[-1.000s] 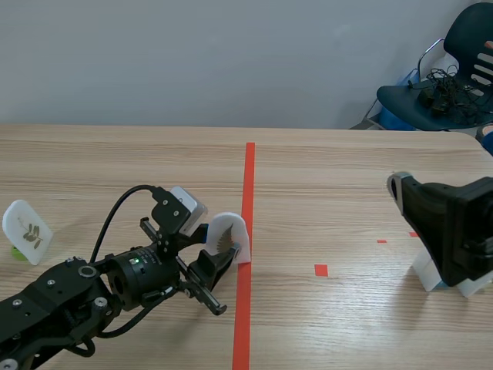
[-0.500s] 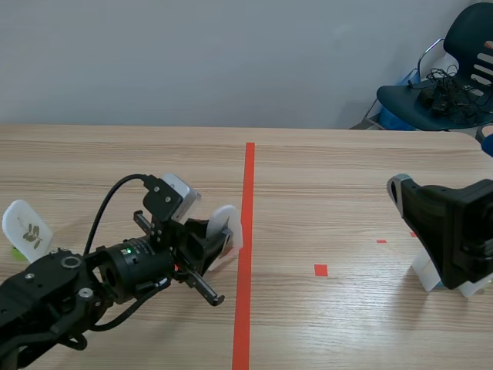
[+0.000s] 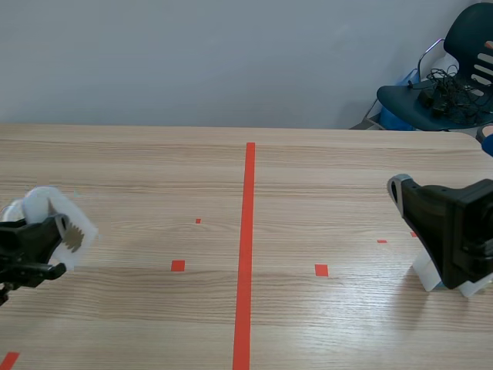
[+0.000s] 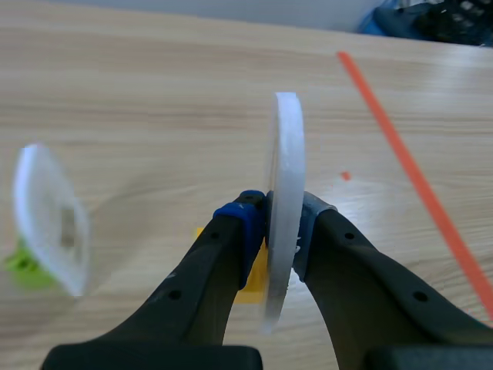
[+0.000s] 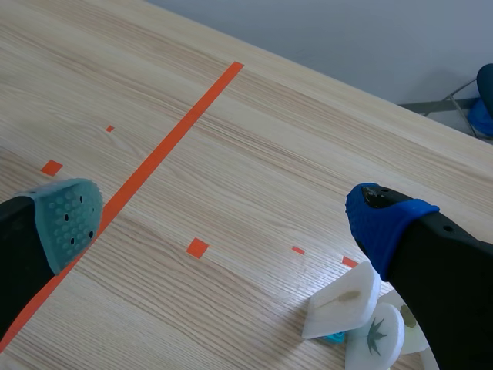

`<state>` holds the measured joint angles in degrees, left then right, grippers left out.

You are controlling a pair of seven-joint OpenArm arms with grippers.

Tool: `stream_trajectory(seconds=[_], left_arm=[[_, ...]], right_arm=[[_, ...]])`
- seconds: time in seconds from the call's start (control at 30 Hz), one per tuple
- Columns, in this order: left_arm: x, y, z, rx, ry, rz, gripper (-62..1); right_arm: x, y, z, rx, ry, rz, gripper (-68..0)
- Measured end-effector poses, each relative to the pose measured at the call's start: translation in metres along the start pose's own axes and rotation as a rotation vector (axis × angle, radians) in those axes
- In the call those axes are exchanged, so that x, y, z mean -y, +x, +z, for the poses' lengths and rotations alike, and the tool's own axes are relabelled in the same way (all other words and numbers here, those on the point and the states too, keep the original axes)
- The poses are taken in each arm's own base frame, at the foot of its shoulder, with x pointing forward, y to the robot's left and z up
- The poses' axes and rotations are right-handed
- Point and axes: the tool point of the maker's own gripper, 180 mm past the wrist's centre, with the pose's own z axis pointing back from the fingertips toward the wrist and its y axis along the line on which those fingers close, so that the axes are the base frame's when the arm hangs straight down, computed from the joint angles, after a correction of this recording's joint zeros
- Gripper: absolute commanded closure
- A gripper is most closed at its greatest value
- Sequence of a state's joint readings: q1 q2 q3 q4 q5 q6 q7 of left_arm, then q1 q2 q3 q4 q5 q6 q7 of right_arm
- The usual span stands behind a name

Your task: Do the leaf sorting experiment

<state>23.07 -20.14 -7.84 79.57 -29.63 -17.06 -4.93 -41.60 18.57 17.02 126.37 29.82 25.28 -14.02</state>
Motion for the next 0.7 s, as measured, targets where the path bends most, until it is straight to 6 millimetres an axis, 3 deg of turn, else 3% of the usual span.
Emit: stream_trajectory(seconds=[0.3, 0.53, 0.7], left_arm=[[-0.028, 0.001, -0.011, 0.015, 0.101, 0.000, -5.3], [-0.059, -0.023, -0.024, -0.030, 0.187, 0.040, -5.3], [-0.078, -0.027, -0.030, -0.011, 0.236, 0.058, -5.8]], right_arm=[[0.000, 0.000, 0.000, 0.000, 0.000, 0.000, -67.9], [0.000, 0.000, 0.000, 0.000, 0.000, 0.000, -67.9], [0.000, 0.000, 0.000, 0.000, 0.000, 0.000, -67.9]])
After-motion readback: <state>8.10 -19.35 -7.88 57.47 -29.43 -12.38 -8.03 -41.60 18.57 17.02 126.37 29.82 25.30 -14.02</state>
